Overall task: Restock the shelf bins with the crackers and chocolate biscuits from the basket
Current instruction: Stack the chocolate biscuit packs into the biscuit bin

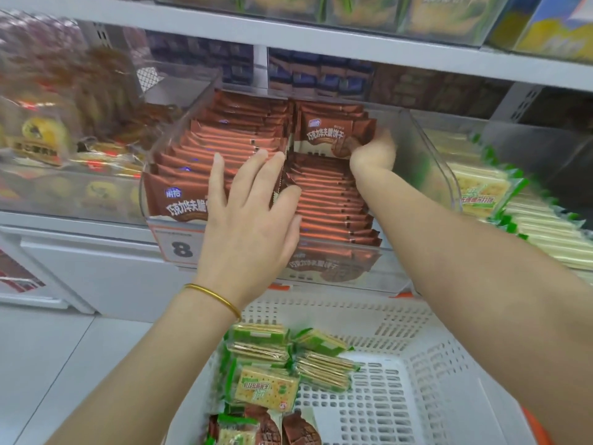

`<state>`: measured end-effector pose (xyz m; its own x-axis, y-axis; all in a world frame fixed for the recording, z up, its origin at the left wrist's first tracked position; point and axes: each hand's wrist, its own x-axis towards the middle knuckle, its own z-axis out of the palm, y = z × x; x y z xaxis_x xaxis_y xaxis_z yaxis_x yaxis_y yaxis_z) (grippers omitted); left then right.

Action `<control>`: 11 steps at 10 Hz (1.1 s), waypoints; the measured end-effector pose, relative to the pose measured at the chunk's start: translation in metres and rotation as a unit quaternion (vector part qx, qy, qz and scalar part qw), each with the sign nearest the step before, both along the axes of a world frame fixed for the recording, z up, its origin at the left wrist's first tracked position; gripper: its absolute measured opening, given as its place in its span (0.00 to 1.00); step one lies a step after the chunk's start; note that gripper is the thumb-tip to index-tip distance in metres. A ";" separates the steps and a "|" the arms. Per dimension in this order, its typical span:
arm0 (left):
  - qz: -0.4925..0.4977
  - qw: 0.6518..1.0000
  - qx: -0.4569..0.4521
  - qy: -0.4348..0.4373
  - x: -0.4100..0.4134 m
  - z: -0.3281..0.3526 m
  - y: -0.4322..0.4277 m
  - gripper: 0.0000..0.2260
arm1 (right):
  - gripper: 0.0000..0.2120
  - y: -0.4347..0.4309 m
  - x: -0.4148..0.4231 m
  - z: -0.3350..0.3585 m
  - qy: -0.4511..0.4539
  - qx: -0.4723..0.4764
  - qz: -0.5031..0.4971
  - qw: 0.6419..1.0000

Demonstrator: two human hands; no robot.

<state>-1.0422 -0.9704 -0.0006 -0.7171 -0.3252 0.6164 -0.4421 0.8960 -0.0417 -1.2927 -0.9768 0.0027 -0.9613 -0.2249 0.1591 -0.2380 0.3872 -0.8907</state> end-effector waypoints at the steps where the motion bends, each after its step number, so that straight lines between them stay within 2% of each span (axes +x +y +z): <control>1: 0.001 1.000 0.000 -0.002 -0.002 0.000 0.000 0.14 | 0.16 -0.004 0.000 0.004 0.016 0.004 0.010 1.000; 2: 0.001 1.000 -0.002 -0.001 -0.002 0.000 -0.001 0.14 | 0.20 -0.006 0.001 0.003 0.033 0.050 0.002 0.998; 3: -0.001 1.000 -0.003 0.000 -0.002 -0.001 -0.001 0.14 | 0.25 -0.004 0.002 0.002 0.004 0.100 -0.033 0.994; 4: 0.000 1.000 -0.002 0.002 -0.002 -0.002 -0.001 0.14 | 0.27 -0.003 0.004 0.004 -0.009 0.116 -0.019 0.993; 5: -0.008 1.000 -0.016 0.019 -0.002 -0.001 0.001 0.13 | 0.31 0.005 0.014 0.011 0.002 0.147 -0.007 0.989; 6: -0.041 0.997 -0.046 0.056 0.000 -0.005 0.011 0.10 | 0.30 0.024 0.037 0.028 0.052 0.138 0.009 0.989; 7: -0.121 0.985 -0.073 0.097 0.008 -0.009 0.029 0.09 | 0.19 0.071 0.084 0.041 0.123 0.026 0.096 0.987; 8: -0.199 0.978 -0.046 0.047 0.020 -0.016 0.048 0.08 | 0.09 0.143 0.148 0.024 0.115 -0.092 0.216 0.965; 9: -0.241 0.968 0.000 -0.064 0.026 -0.032 0.059 0.10 | 0.13 0.194 0.186 -0.046 0.010 0.009 0.284 0.959; 10: -0.266 0.954 0.018 -0.138 0.026 -0.051 0.065 0.11 | 0.04 0.218 0.193 -0.154 -0.135 0.249 0.339 0.897; 11: -0.278 0.943 0.043 -0.177 0.023 -0.067 0.071 0.11 | 0.19 0.236 0.199 -0.235 -0.276 0.412 0.344 0.797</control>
